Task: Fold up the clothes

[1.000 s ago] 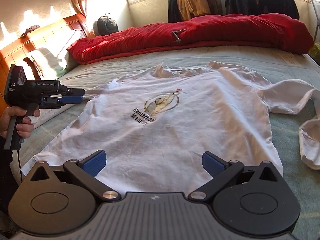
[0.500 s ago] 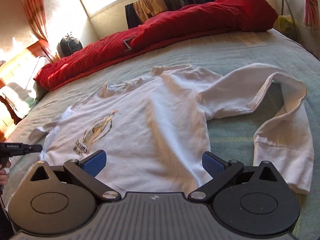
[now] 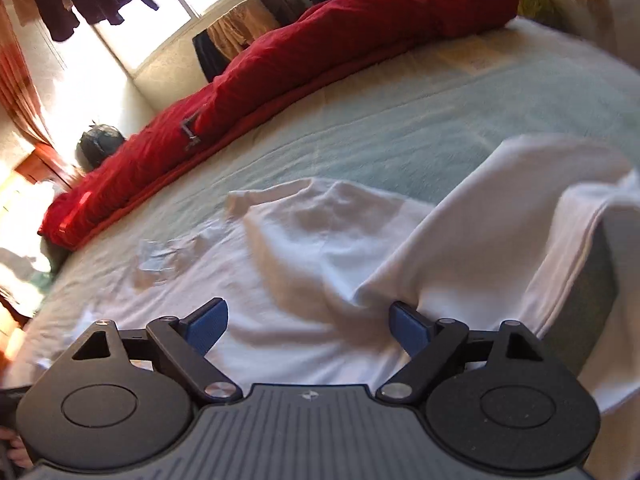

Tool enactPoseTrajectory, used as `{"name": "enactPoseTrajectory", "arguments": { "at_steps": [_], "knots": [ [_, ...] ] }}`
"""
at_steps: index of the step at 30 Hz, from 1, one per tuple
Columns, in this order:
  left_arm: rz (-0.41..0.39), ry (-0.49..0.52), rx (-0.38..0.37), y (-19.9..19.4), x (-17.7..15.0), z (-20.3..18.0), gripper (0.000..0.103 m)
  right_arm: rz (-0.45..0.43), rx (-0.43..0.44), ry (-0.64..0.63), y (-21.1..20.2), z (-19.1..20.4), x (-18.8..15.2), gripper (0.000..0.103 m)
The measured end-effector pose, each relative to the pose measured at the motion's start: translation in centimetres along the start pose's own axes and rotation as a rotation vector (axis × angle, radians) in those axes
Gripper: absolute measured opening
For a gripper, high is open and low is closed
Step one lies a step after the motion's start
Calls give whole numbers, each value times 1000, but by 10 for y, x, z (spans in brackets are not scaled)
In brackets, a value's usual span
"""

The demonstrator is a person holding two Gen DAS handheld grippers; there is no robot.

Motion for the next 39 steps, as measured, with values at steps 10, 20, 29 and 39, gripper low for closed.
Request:
{"name": "enactPoseTrajectory", "arguments": {
  "at_steps": [10, 20, 29, 39],
  "knots": [
    [38, 205, -160, -71, -19, -58, 38, 135, 328, 11, -77, 60, -12, 103],
    [53, 344, 85, -143, -79, -30, 37, 90, 43, -206, -131, 54, -53, 97],
    [-69, 500, -34, -206, -122, -90, 45, 39, 227, -540, -217, 150, -127, 101],
    [-43, 520, 96, -229, -180, -77, 47, 139, 160, -450, -232, 130, -189, 103]
  ]
}}
Point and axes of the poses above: each gripper's, at about its wrist camera, not at the fingertips, and y roughly the way its jaws point, z to its left, x to its top, the point moved 2 cm from there along y, roughly the way its jaws point, and after that the axes turned 15 degrees about -z, right-handed, at the moved point
